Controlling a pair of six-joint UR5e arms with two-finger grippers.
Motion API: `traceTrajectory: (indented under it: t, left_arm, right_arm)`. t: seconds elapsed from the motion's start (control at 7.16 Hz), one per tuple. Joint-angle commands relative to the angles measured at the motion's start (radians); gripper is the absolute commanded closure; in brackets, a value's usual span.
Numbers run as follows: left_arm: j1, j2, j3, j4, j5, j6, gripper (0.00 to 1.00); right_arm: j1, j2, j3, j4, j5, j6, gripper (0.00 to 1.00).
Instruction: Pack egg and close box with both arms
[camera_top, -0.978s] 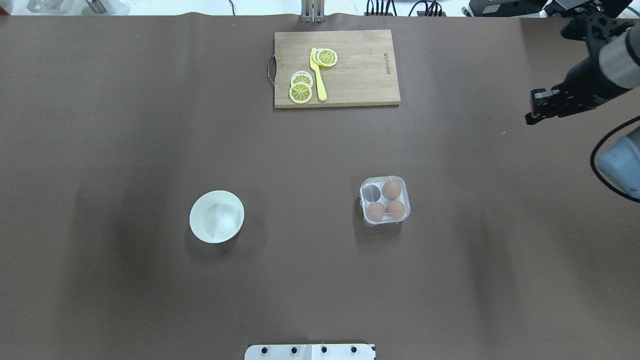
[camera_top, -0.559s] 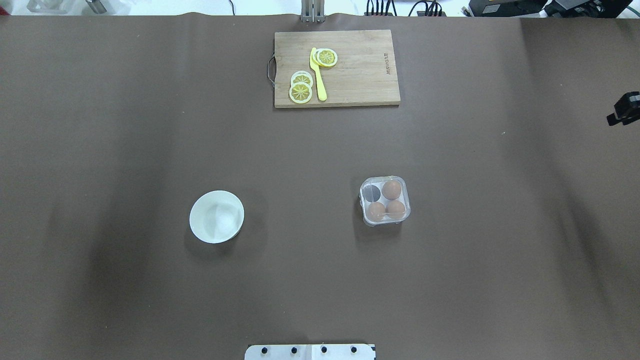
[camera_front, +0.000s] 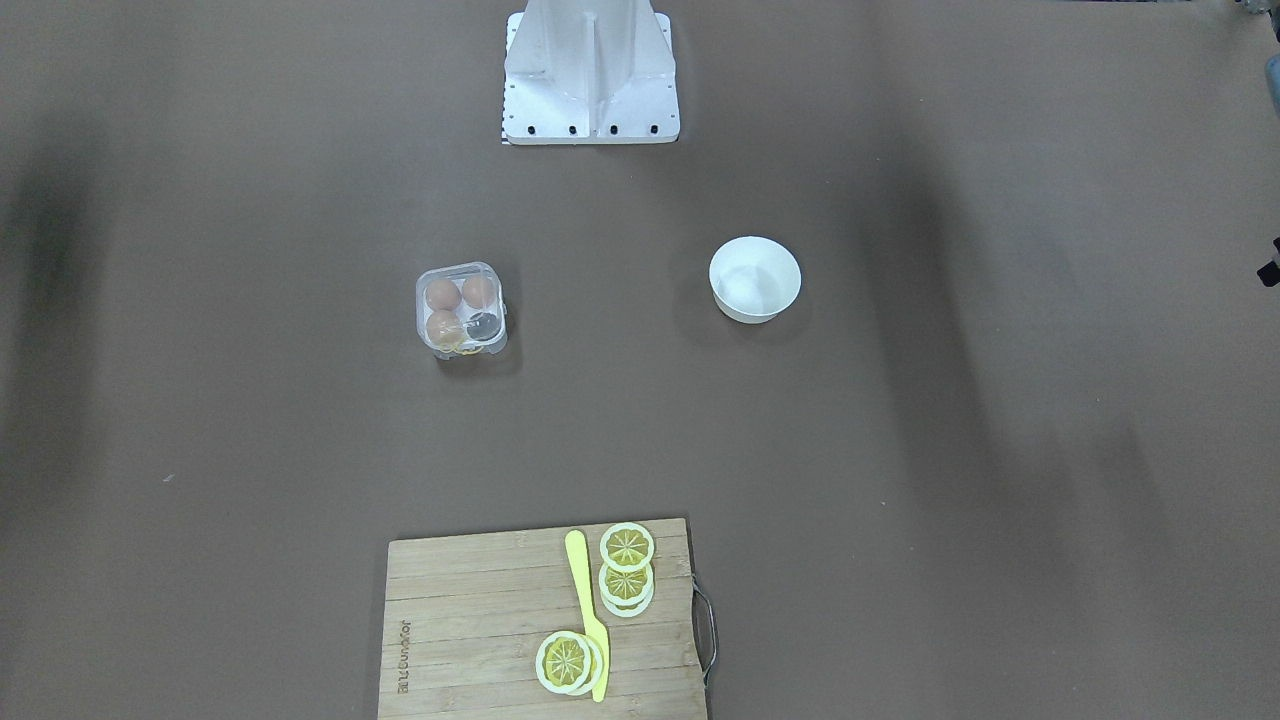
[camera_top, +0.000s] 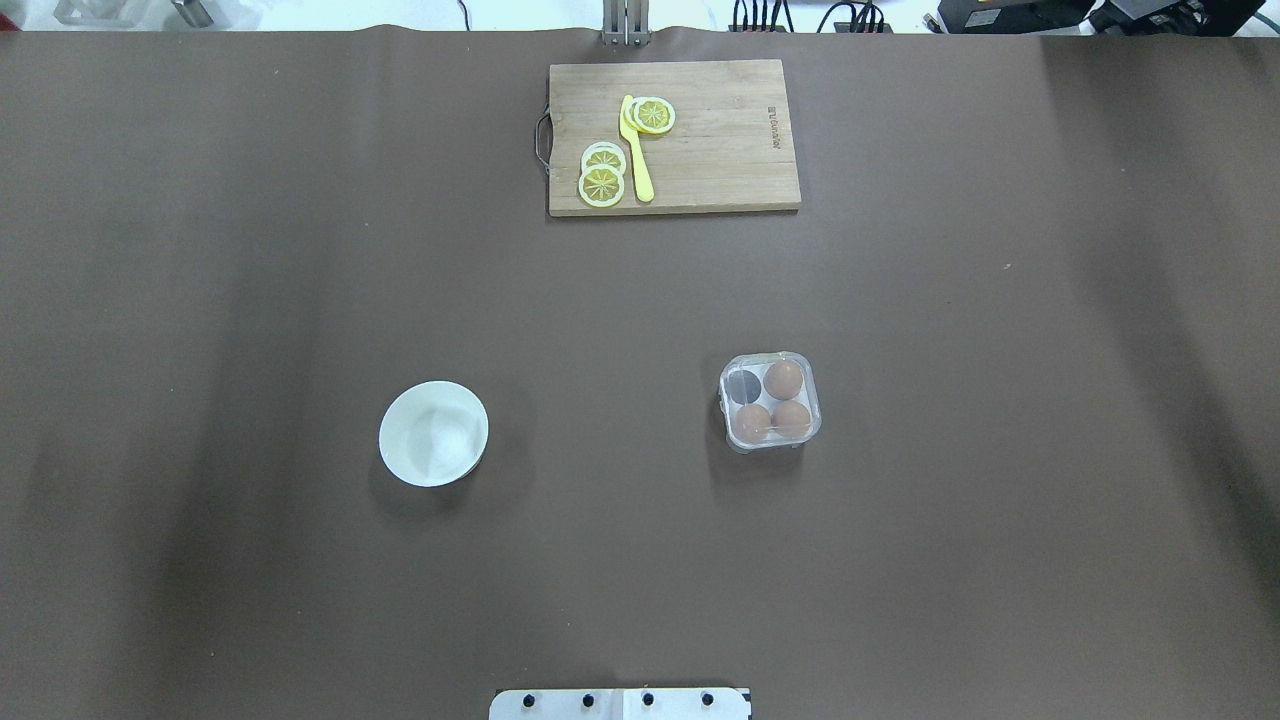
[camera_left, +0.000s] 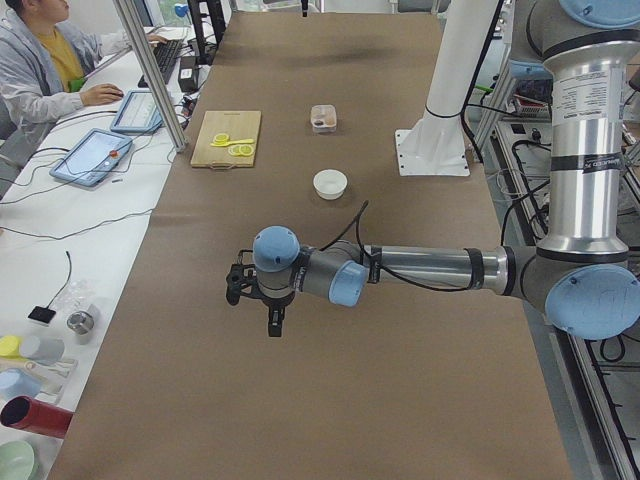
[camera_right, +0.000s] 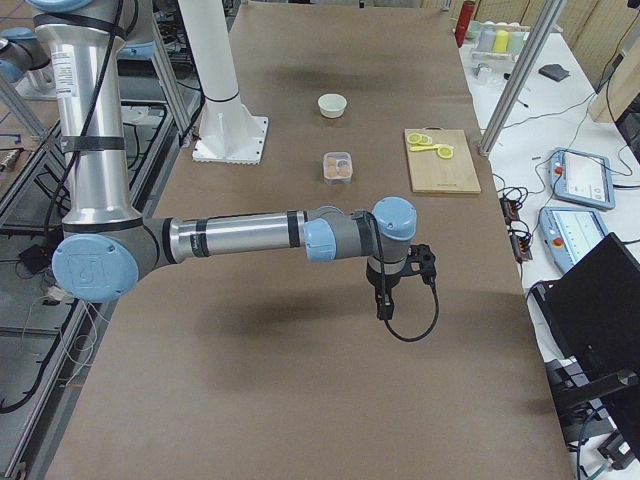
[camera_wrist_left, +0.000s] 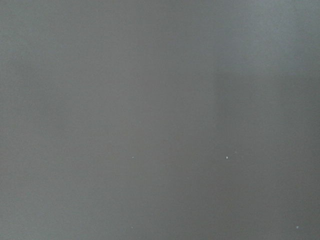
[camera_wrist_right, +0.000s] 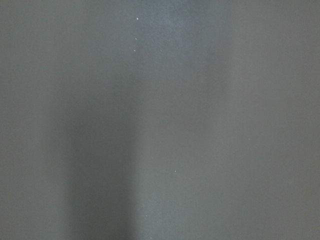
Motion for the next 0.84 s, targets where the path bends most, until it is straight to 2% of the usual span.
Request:
traceTrajectory:
  t: [0.0,0.42,0.56,0.7]
  left_arm:
    - [-0.003,0.053,-0.002,0.005,0.049,0.032,0.03]
    - [0.004,0.068,-0.017,0.008,0.048,0.053,0.02]
    - [-0.02,0.064,-0.029,0.048,0.042,0.166,0.02]
    - [-0.031,0.056,-0.052,0.118,0.052,0.2,0.02]
  right_arm:
    - [0.001,0.018,-0.029,-0.073,-0.025,-0.109,0.0]
    - [0.006,0.029,-0.058,-0.085,-0.034,-0.125,0.0]
    - [0.016,0.037,-0.047,-0.085,-0.033,-0.125,0.0]
    - [0.018,0.044,-0.056,-0.088,-0.038,-0.126,0.0]
